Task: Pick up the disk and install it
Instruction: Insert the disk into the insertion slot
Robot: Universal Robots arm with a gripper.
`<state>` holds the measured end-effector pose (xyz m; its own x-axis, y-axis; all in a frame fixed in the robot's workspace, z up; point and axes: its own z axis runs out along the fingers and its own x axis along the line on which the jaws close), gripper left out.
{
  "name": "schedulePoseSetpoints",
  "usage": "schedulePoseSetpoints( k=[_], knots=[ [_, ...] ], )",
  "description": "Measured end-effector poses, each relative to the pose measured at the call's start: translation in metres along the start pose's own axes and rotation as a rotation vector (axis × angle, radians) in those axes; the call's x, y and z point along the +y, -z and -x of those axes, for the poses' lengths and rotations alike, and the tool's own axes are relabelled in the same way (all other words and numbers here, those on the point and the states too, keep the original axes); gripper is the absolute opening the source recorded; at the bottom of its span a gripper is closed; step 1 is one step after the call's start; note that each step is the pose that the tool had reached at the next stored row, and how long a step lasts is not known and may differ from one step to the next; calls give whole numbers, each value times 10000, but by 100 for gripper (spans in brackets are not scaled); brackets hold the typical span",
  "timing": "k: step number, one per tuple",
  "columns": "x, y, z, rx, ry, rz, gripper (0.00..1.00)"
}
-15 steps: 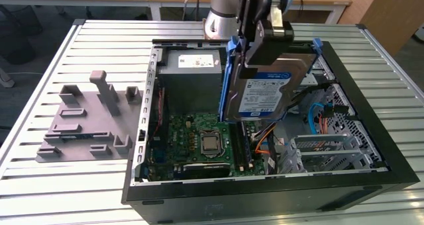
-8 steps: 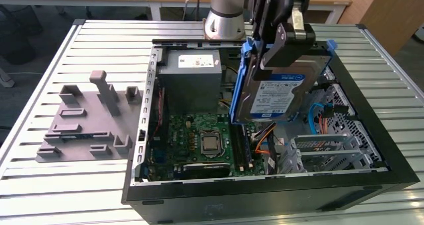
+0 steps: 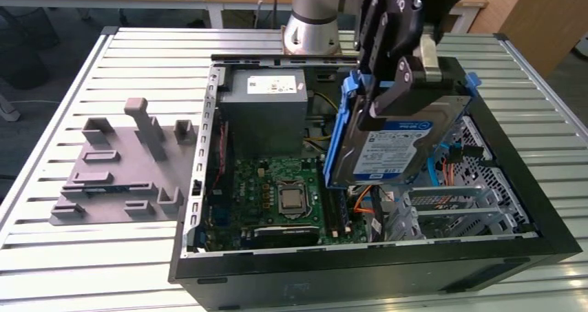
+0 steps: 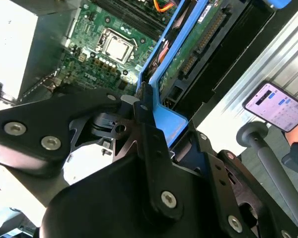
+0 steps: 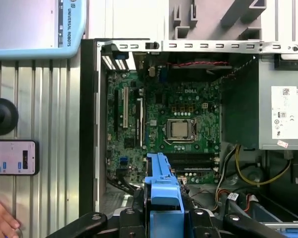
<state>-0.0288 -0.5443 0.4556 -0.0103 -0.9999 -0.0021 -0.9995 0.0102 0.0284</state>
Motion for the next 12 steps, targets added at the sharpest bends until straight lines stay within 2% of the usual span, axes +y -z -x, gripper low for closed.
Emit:
schedulePoseSetpoints(
  k=[6,8,12],
  knots=[
    [-231,3,-13,-25,0,13,36],
    [-244,0,-30,-26,1,14,36],
    [-260,-20,-124,-73,2,14,36]
  ],
)
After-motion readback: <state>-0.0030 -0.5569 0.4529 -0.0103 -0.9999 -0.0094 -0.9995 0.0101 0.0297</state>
